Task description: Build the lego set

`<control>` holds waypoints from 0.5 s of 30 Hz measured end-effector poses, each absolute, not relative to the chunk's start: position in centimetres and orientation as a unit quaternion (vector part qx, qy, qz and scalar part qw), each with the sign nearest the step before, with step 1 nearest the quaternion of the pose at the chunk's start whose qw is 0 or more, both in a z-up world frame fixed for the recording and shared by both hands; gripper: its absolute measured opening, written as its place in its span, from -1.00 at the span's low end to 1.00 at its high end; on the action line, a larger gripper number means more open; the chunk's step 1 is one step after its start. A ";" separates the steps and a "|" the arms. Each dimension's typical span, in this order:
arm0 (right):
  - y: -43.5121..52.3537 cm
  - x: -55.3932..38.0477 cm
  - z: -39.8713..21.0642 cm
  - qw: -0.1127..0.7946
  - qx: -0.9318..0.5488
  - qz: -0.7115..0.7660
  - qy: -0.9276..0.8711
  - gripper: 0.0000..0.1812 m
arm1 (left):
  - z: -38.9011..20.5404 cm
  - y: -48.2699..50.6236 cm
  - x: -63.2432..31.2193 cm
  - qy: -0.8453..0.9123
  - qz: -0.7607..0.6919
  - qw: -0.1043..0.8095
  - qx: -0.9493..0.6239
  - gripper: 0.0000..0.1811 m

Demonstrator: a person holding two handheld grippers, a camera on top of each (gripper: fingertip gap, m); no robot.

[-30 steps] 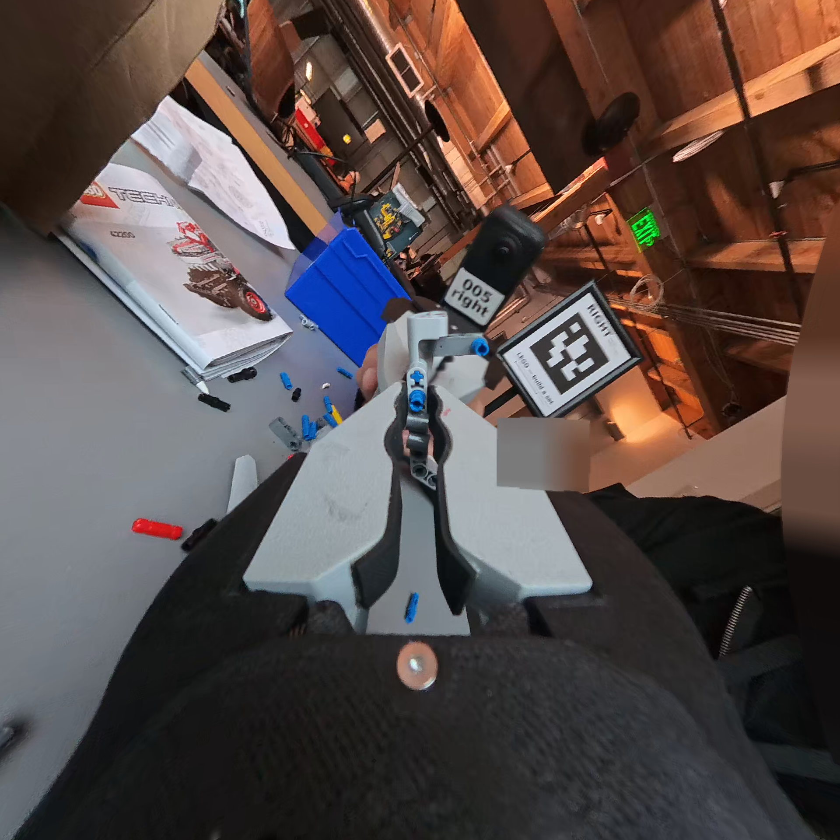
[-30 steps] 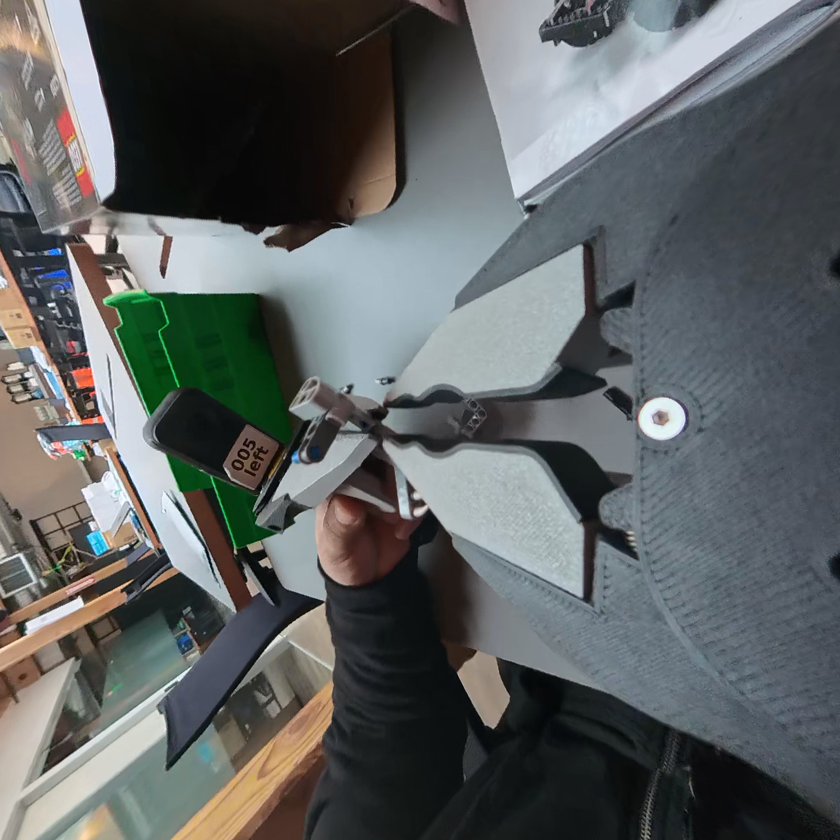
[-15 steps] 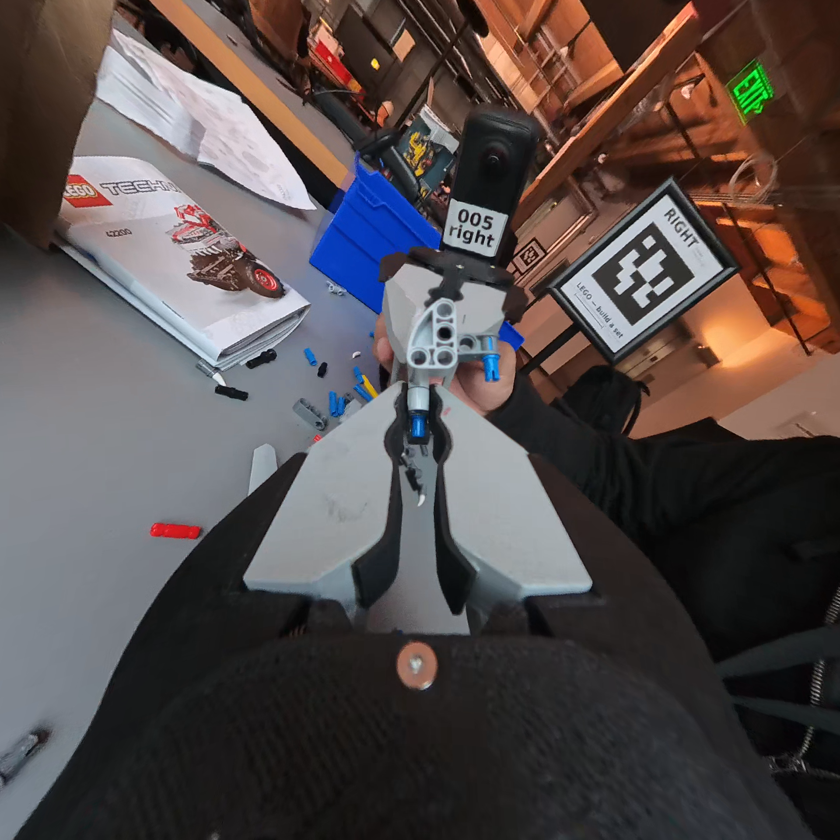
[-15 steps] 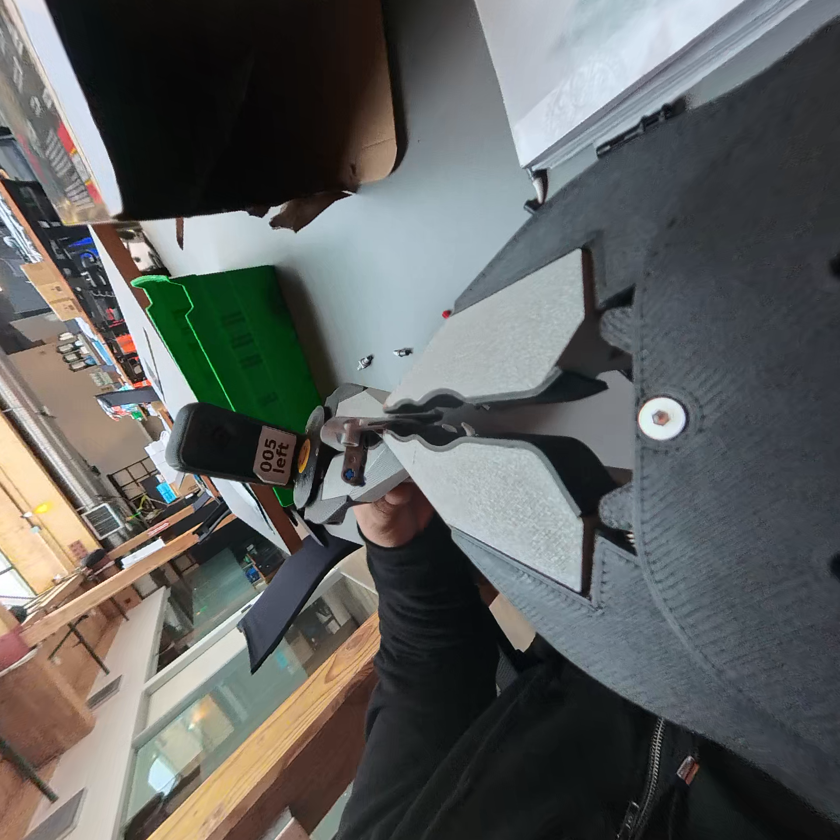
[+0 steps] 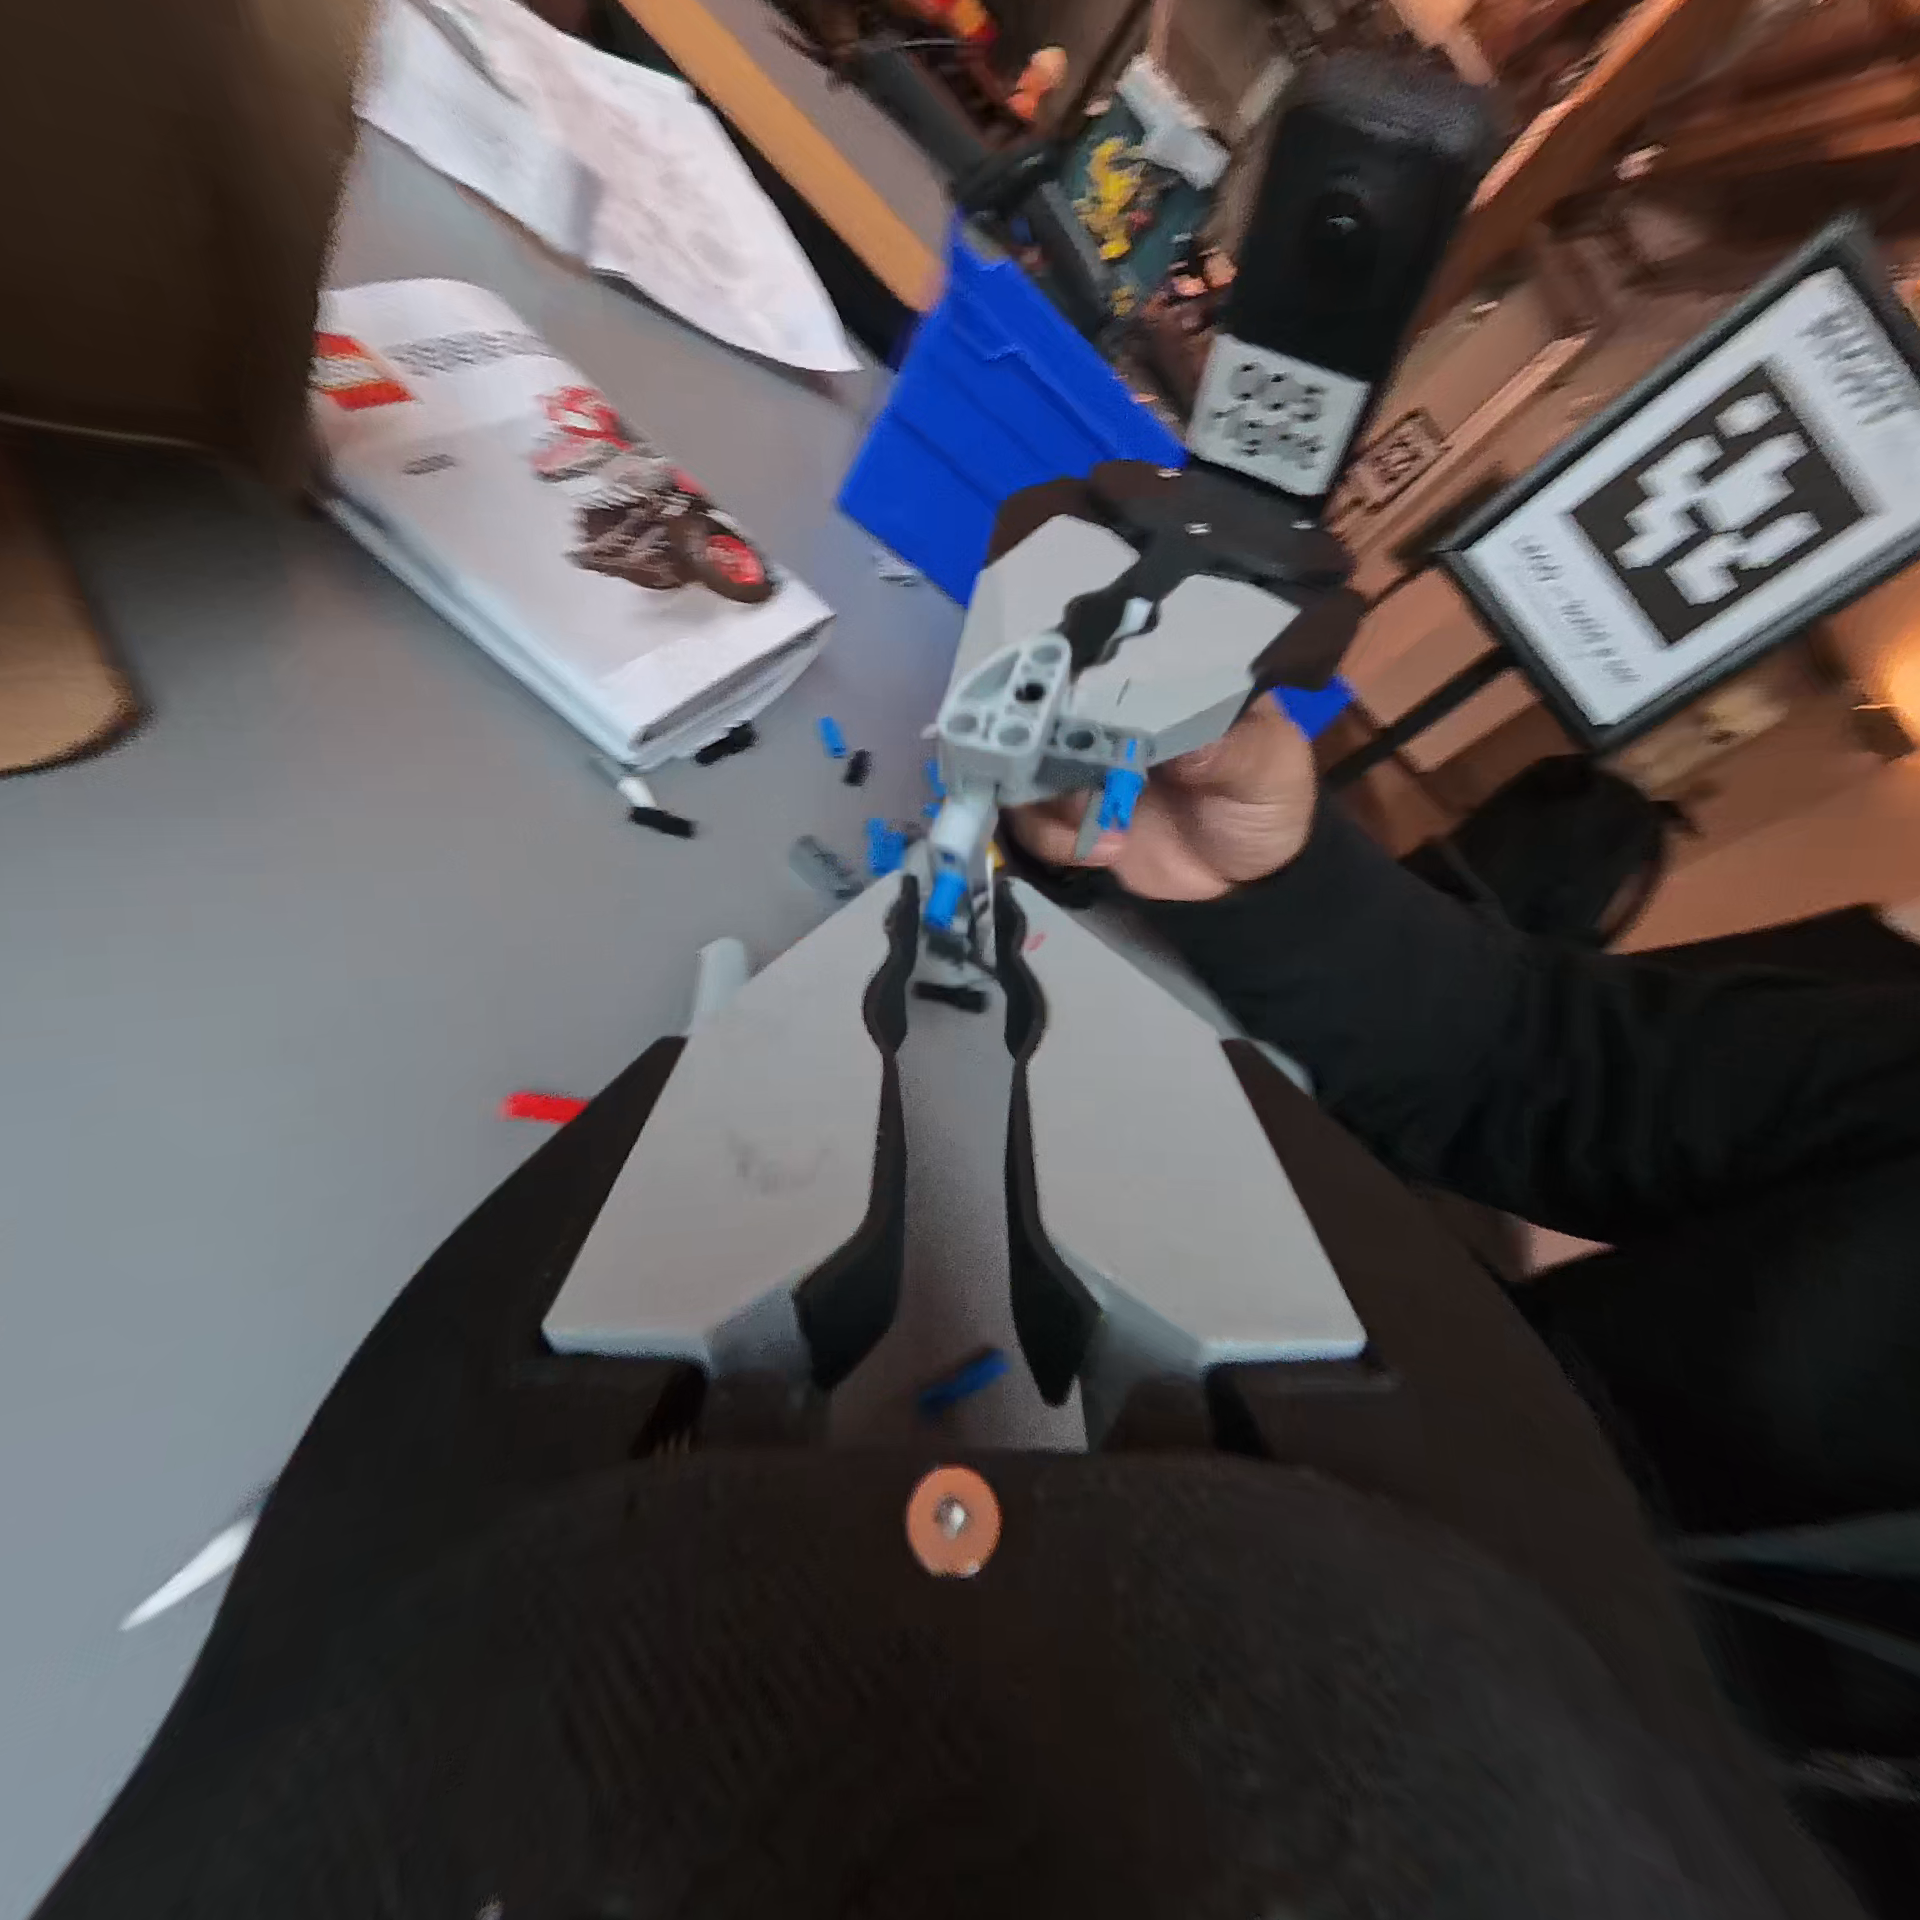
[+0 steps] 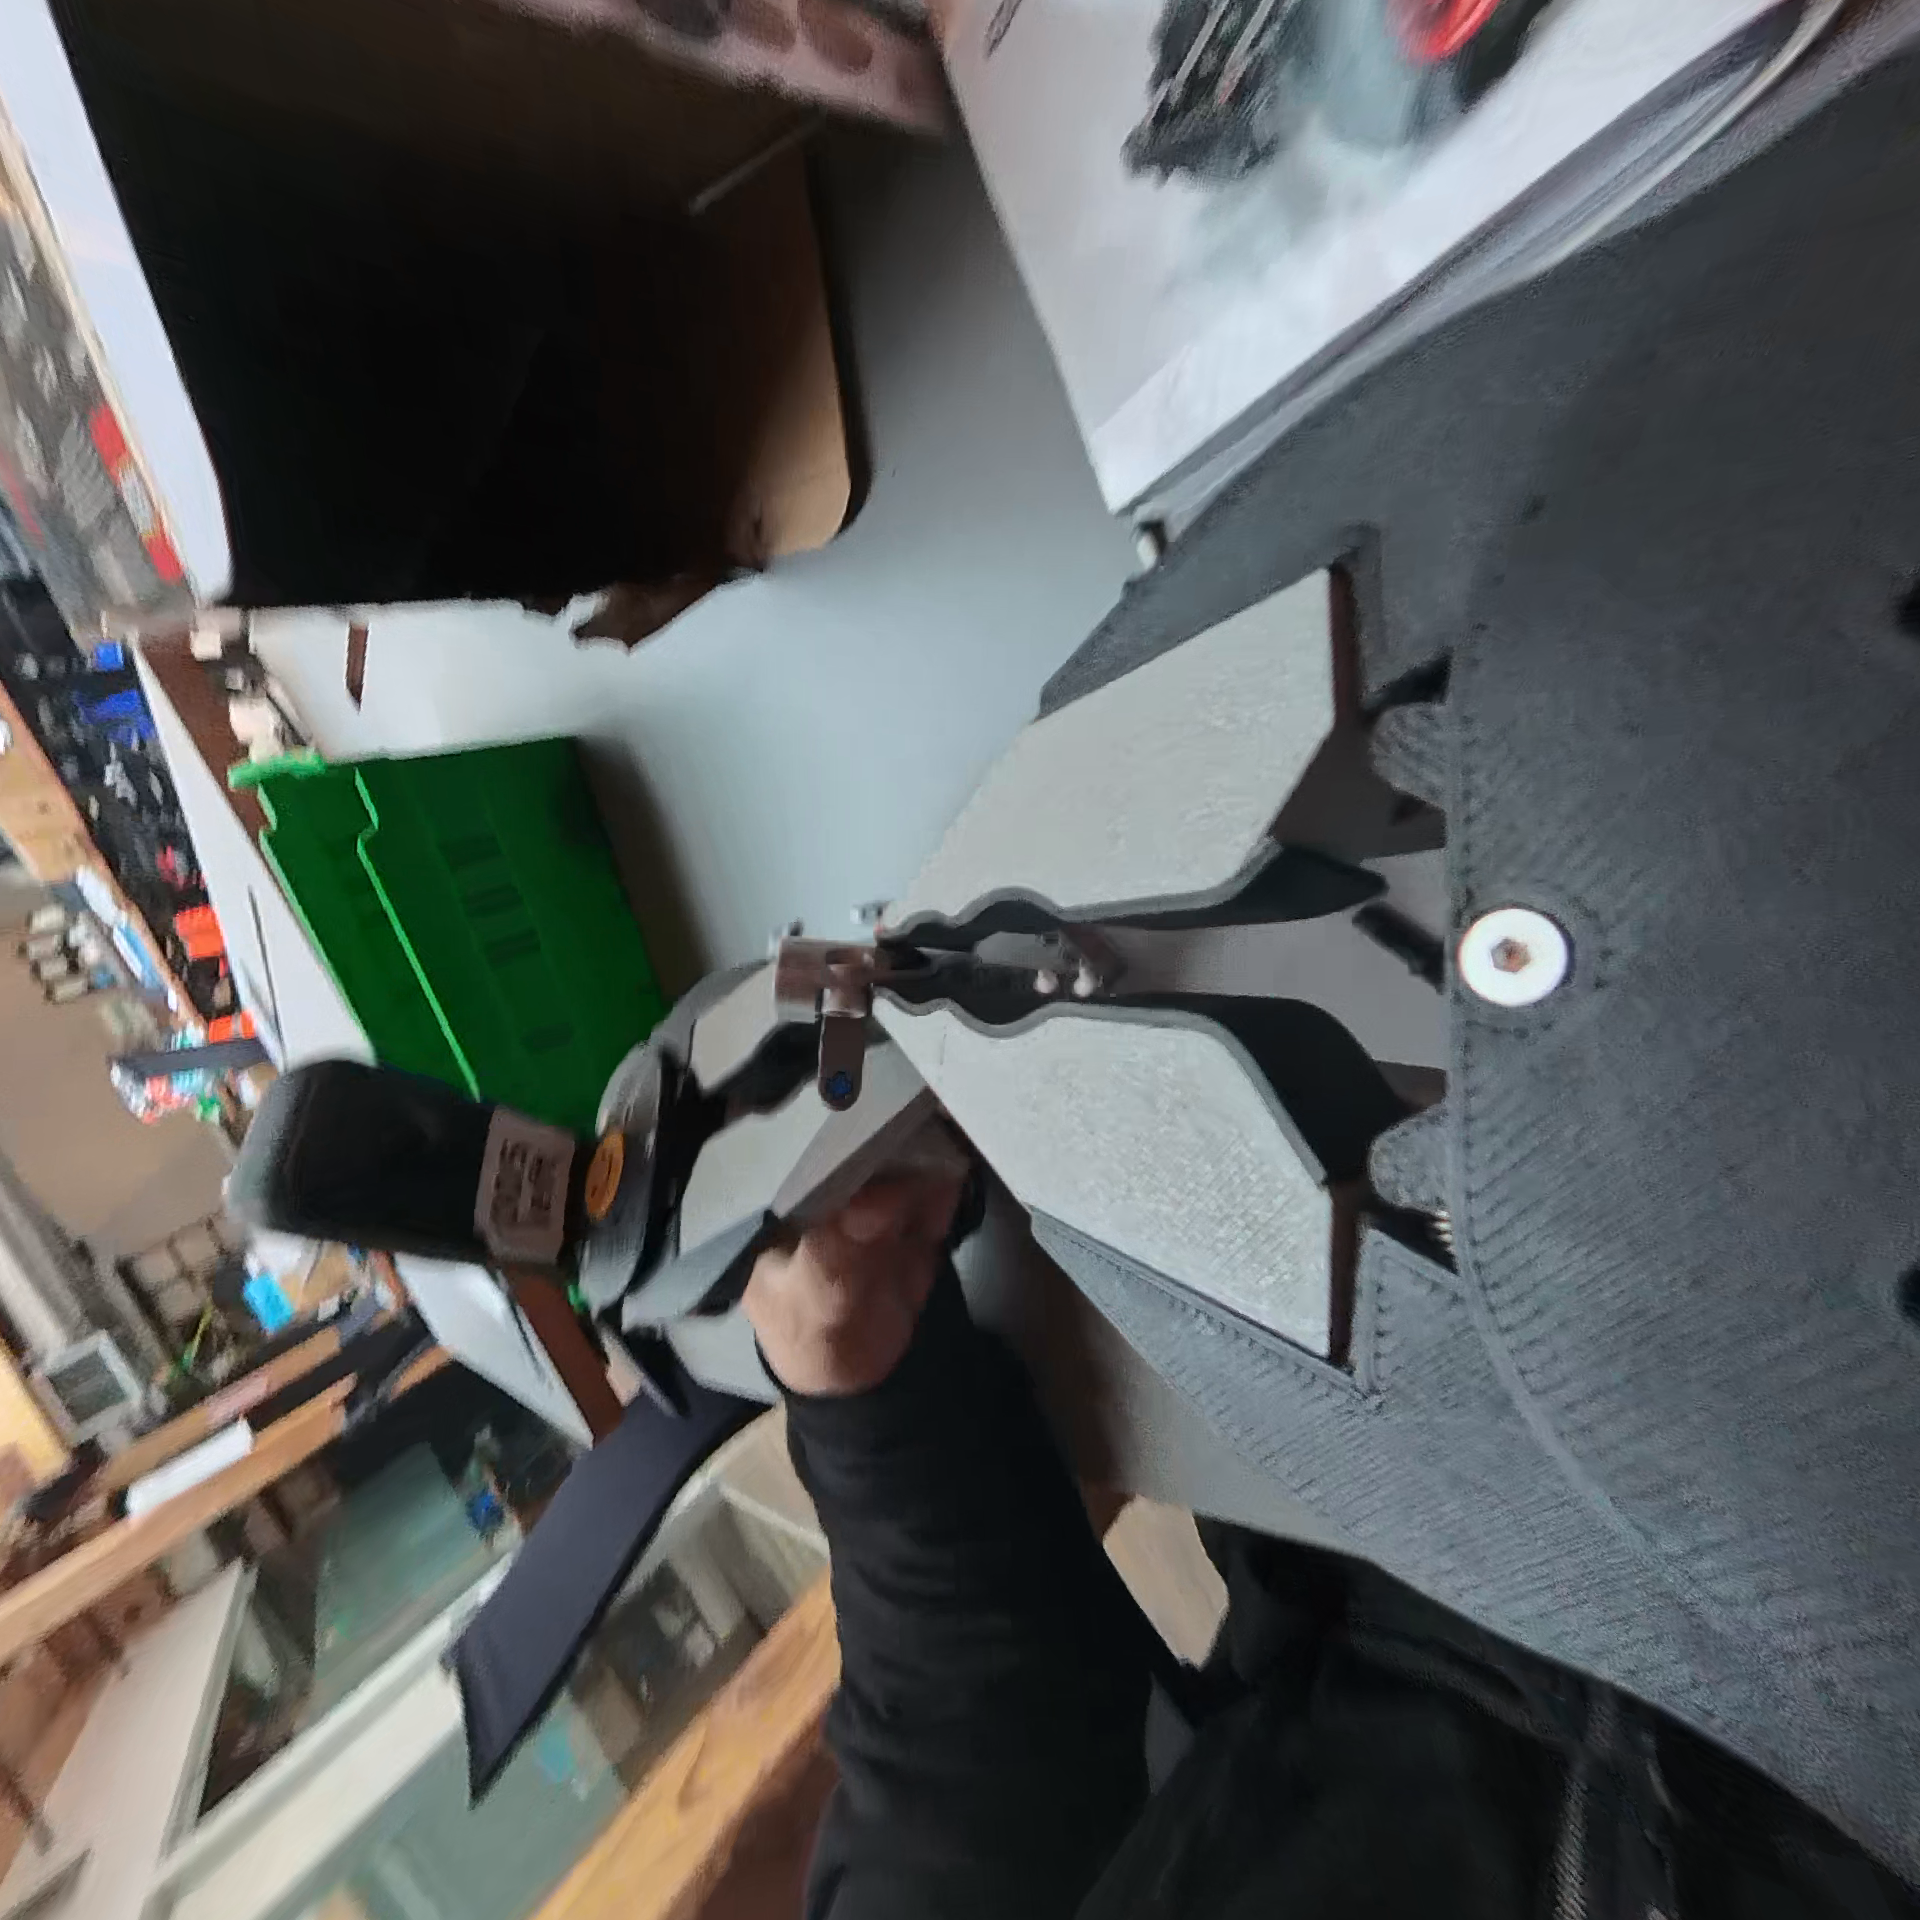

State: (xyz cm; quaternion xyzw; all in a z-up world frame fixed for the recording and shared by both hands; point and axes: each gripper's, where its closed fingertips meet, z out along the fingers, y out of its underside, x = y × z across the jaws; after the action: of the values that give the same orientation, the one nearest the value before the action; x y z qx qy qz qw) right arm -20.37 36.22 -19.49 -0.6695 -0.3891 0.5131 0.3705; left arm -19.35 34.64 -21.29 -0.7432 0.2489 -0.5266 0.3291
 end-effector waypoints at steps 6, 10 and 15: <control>38.1 -19.0 -20.9 0.390 -0.732 0.420 -0.368 -0.97 | -20.1 36.4 -21.2 0.319 -0.347 0.469 -0.747 -0.77; 37.7 -19.6 -22.0 0.372 -0.752 0.395 -0.375 -0.97 | -19.8 35.8 -20.3 0.403 -0.204 0.534 -0.714 -0.83; 37.1 -20.2 -22.4 0.359 -0.756 0.393 -0.381 -0.97 | -20.8 36.0 -20.1 0.434 -0.124 0.538 -0.712 -0.89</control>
State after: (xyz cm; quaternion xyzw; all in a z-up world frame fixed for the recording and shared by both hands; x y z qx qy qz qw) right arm -20.21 37.12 -22.42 -0.7558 -0.3812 0.3935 0.3587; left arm -20.12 36.02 -20.84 -0.7123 0.4337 -0.1235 0.5378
